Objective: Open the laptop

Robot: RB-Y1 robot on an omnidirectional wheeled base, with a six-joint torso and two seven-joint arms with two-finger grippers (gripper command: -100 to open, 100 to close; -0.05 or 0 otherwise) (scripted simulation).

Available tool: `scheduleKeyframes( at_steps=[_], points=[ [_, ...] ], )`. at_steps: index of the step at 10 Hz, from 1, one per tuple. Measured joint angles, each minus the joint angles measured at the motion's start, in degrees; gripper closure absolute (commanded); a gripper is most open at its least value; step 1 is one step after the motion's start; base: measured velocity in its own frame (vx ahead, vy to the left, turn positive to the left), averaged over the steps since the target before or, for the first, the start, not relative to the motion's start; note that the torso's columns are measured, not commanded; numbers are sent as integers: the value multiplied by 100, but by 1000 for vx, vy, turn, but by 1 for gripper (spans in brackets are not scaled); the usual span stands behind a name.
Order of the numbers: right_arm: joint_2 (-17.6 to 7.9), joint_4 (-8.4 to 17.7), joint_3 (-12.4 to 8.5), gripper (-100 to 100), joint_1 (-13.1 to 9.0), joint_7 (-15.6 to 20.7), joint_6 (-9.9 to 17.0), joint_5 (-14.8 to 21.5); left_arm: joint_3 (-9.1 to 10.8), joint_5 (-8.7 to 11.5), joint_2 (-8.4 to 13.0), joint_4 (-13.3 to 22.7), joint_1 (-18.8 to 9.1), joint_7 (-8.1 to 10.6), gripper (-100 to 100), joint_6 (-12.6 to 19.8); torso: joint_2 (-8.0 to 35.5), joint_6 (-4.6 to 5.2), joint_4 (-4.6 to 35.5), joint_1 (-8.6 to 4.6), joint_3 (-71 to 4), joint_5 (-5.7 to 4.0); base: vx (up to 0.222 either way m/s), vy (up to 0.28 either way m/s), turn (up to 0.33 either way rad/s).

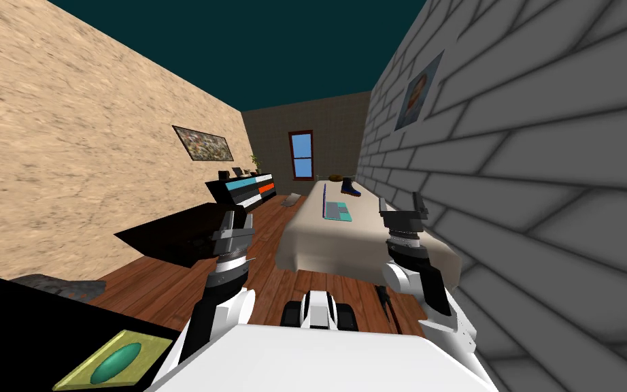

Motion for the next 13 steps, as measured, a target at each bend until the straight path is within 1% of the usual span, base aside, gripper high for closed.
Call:
scheduleKeyframes(
  at_steps=[2,5,6,7,8,9,11,12,13],
  points=[
    [-51,188,-108,-100,-195,-182,-2,-334,0,0,0,0,0,0,0,0,0,0,0,-2,0,-1,-3,9,65],
    [-67,469,-200,-100,-495,-377,0,-732,0,0,0,0,1,0,0,0,0,3,0,-1,0,0,-2,11,70],
    [-87,665,-253,-100,-679,-467,-20,-902,0,0,0,0,0,0,0,0,-1,0,0,-1,-1,0,0,10,62],
    [-78,729,-263,-100,-737,-522,-31,-1007,0,0,0,0,0,0,0,0,0,2,0,-1,0,0,-2,11,113],
    [-77,845,-304,-100,-867,-602,-29,-1171,0,0,0,0,0,0,0,0,0,0,0,-1,0,0,-1,9,48],
    [-81,913,-333,-100,-946,-661,-18,-1290,0,0,0,0,1,0,0,0,1,3,0,-2,1,-1,-1,12,94],
    [-98,1137,-407,-100,-1149,-825,-35,-1581,0,0,0,0,1,0,0,0,0,2,0,-2,0,-1,-2,11,68],
    [-106,1290,-468,-100,-1327,-907,-12,-1757,0,0,0,0,0,0,0,0,-1,-1,0,0,-1,0,-1,9,63],
    [-99,1390,-481,-100,-1412,-964,-18,-1874,0,0,0,0,1,0,0,0,0,2,0,-2,0,-1,-1,11,116]
  ],
)
